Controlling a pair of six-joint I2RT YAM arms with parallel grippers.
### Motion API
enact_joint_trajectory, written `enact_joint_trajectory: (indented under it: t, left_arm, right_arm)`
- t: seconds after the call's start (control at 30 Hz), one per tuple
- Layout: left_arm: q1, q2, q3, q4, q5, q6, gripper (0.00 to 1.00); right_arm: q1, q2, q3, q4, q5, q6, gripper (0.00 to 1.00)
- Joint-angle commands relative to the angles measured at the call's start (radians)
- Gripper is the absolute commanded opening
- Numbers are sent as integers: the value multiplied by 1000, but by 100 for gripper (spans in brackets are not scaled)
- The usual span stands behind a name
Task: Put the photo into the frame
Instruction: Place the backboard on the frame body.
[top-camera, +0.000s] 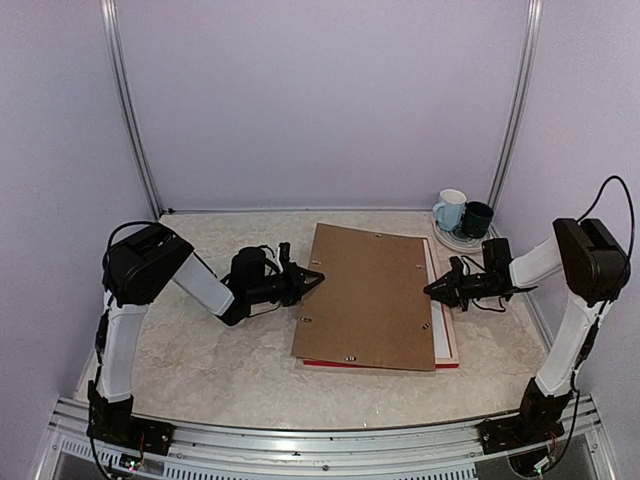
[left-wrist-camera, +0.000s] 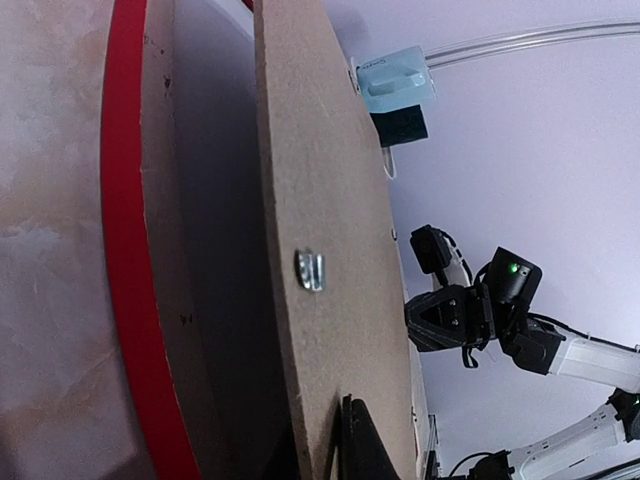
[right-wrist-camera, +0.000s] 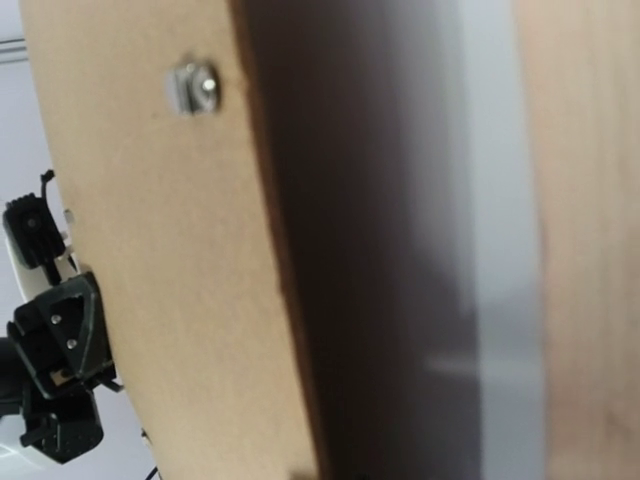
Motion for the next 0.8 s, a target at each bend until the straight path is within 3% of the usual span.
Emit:
enact_joint_trajectory:
  t: [0.0, 0.77]
  left_arm:
    - [-27, 67, 5, -177, 16, 137, 7]
    - [-8, 88, 13, -222, -3, 152, 10]
  right_arm:
    - [-29, 7, 60, 86, -68, -7, 13]
    - [-74, 26, 110, 74, -72, 3, 8]
